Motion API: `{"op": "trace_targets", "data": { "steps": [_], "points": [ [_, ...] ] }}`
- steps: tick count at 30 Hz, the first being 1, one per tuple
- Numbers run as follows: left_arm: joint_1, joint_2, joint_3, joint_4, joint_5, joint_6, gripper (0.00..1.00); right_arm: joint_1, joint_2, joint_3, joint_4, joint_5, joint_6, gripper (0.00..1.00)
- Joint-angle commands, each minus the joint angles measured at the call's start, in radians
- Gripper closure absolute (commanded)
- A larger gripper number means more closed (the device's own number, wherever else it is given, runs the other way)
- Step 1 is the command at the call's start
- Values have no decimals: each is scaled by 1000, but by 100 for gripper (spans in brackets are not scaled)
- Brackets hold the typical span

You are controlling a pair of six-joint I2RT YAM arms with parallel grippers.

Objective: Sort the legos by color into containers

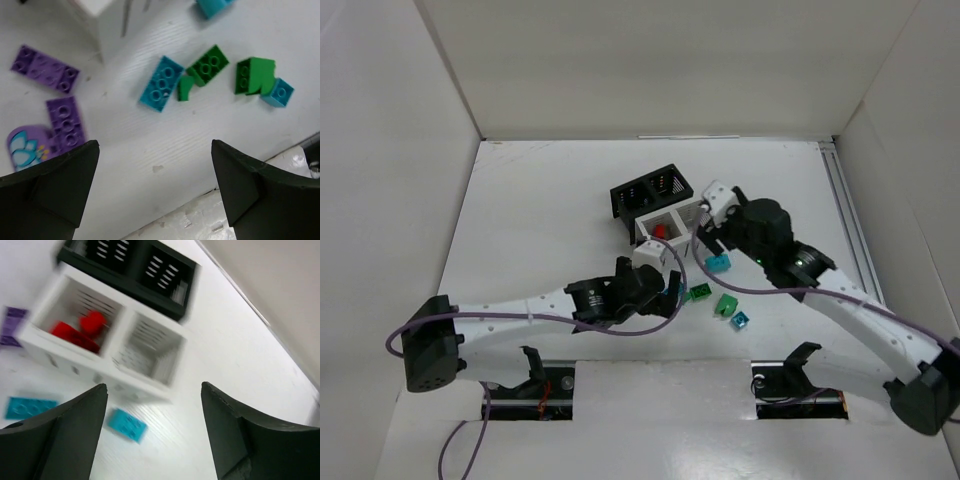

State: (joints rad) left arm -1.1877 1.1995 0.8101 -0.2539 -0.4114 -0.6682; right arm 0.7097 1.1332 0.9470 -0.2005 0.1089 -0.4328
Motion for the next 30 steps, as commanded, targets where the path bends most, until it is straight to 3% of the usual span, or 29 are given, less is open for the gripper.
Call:
{"op": "trace_targets", "data": {
  "steps": [1,7,11,16,25,30],
  "points": [
    [-6,43,-31,233,139,200,8,-90,-177,-100,-89,2,65,19],
    [-50,172,32,312,189,323,17,-202,-445,-224,-220,-21,75,16],
    [-61,320,148,318,235,429,30,-236,-524,-225,-307,3,75,14],
    [-61,498,264,283,221,493,35,-245,-546,-225,-318,-23,75,13],
    [-24,618,345,274,160,541,35,-245,-546,-205,-338,-23,75,12],
    [8,653,354,308,237,581,37,-245,-536,-205,-338,-32,75,12]
  ]
}}
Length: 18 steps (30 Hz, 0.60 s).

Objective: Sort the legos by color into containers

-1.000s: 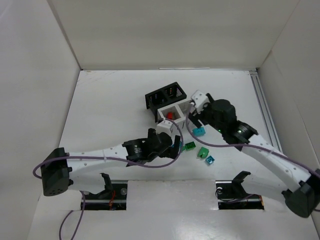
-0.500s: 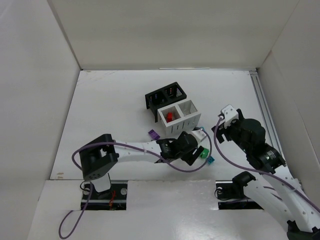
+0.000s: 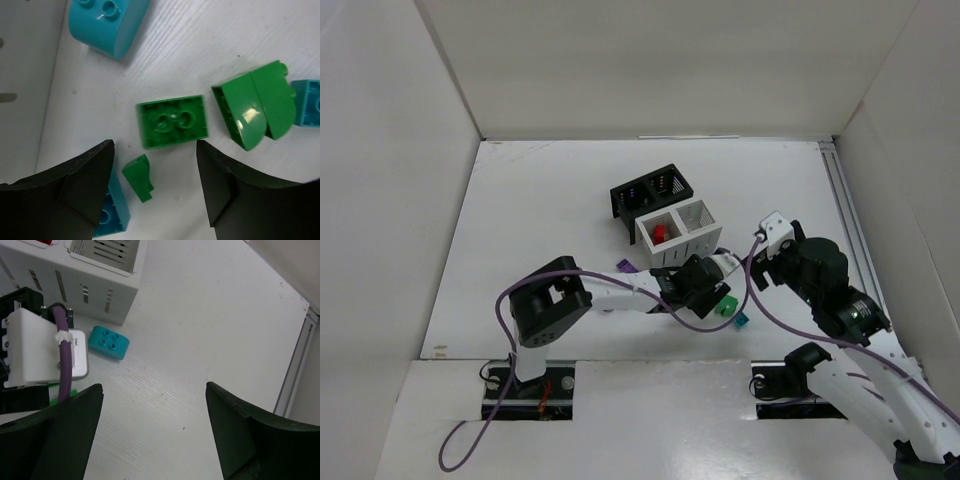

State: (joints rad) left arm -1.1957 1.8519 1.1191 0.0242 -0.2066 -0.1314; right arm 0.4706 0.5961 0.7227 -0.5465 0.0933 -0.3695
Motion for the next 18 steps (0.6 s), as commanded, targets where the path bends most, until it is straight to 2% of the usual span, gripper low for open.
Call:
{"op": "trace_targets", "data": {
  "steps": [1,9,12,18],
  "points": [
    [16,10,45,29,32,44,37,-6,1,20,8,-17,12,12],
    [16,64,90,20,32,62,40,-6,10,20,8,-17,3,12],
    [16,76,99,29,71,96,40,-6,10,20,8,-17,3,12],
    [16,95,122,52,142,125,30,-6,10,29,-1,-17,3,12]
  ]
}}
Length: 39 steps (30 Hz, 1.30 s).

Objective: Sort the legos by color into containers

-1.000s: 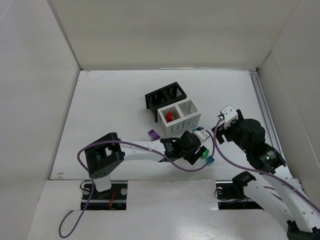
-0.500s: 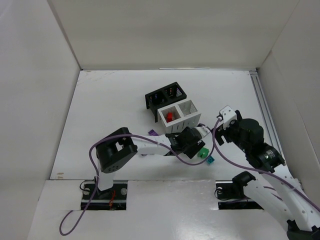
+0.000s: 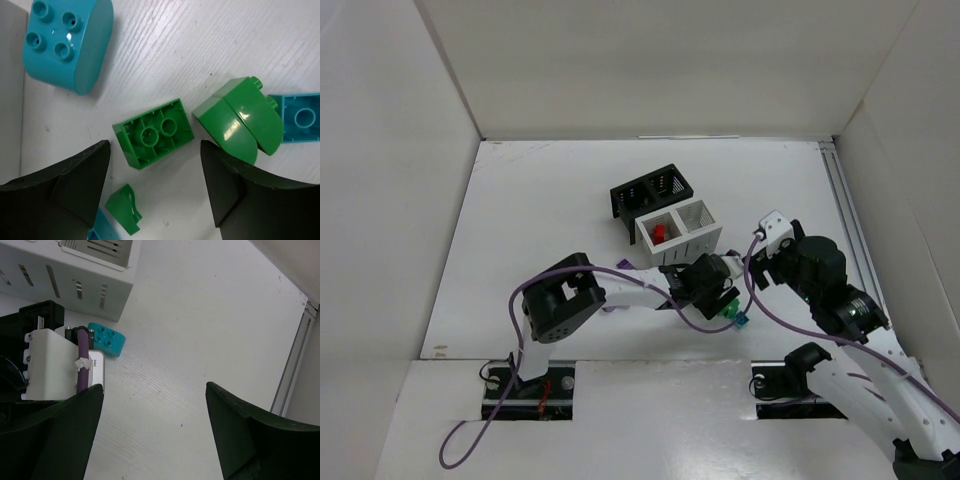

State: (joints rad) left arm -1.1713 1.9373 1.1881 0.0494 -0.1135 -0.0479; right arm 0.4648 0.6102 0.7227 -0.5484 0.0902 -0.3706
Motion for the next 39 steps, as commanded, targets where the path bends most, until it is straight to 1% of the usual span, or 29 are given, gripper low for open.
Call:
{"op": "trace_targets", "data": {
  "steps": [1,3,5,6,9,10,12,13,14,18,19,21,23,24,27,30,32,35,39],
  "points": [
    [-8,23,71,17,49,42,30,0,-4,29,1,-4,4,12],
    [-8,42,80,4,49,51,31,0,-4,29,1,-4,4,12],
    [-8,55,91,4,49,51,36,0,-4,29,1,-4,4,12],
    [-8,66,102,4,49,51,40,0,-4,29,1,-4,4,12],
    [-8,66,102,4,49,51,46,0,-4,29,1,-4,4,12],
    [-8,66,102,4,40,51,54,0,-4,29,1,-4,4,12],
    [-8,66,102,-8,40,42,63,0,-4,29,1,-4,4,12],
    [-8,66,102,-8,22,30,66,0,-4,29,1,-4,4,12],
    [-8,55,102,-8,21,29,70,0,-13,29,1,-4,4,12],
    [-8,-12,80,-8,-31,-9,75,0,-26,29,-8,-4,4,12],
    [-8,-29,80,-8,-57,-39,76,0,-39,29,-8,11,16,12],
    [1,-86,80,-8,-124,-49,83,0,-62,38,-44,69,35,12],
    [10,-139,80,-31,-150,-64,83,0,-113,56,-67,120,71,12],
    [24,-159,80,-40,-161,-78,83,0,-133,57,-77,175,84,12],
    [51,-228,90,-40,-161,-87,83,0,-216,66,-107,264,114,12],
    [88,-267,119,-40,-161,-87,82,0,-276,66,-119,275,127,12],
    [128,-267,142,-49,-161,-87,82,0,-286,57,-119,284,127,11],
    [185,-258,189,-49,-124,-87,82,0,-276,57,-119,284,127,11],
    [226,-195,249,-60,-115,-87,82,0,-201,57,-119,273,127,11]
  ]
}}
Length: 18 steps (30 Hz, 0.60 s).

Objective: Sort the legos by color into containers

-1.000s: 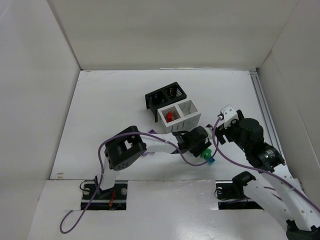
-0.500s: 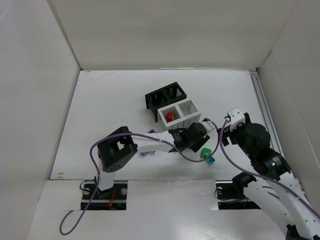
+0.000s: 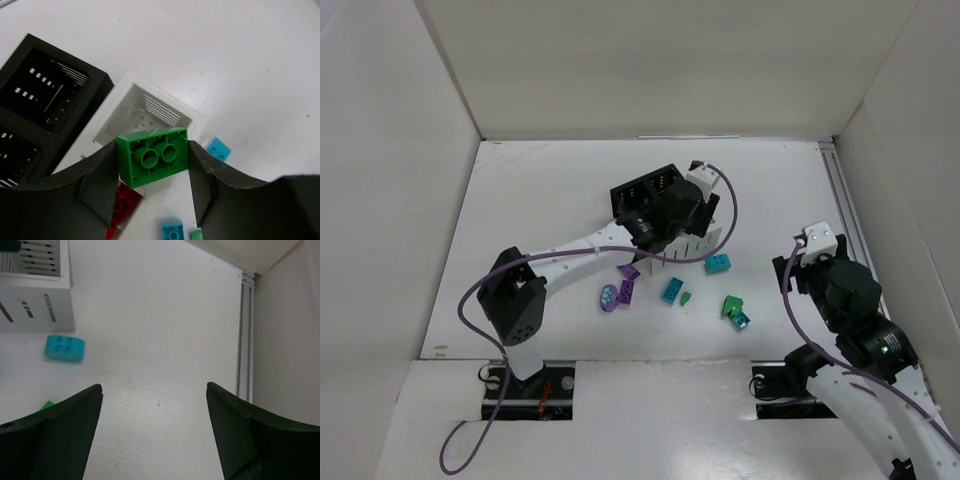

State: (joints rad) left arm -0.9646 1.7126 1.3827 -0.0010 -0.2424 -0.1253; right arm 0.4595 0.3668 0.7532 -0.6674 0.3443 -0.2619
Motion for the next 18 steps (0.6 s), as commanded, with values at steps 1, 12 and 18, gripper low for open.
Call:
{"op": "trace_targets", "data": {
  "steps": [1,12,18],
  "points": [
    [35,45,85,-22,14,-10,82,5,55,26,0,9,18,11],
    [46,59,122,-60,37,9,41,5,142,-14,57,-177,36,10],
    [46,-42,35,-48,78,18,3,5,187,-78,137,-335,3,10]
  ]
}}
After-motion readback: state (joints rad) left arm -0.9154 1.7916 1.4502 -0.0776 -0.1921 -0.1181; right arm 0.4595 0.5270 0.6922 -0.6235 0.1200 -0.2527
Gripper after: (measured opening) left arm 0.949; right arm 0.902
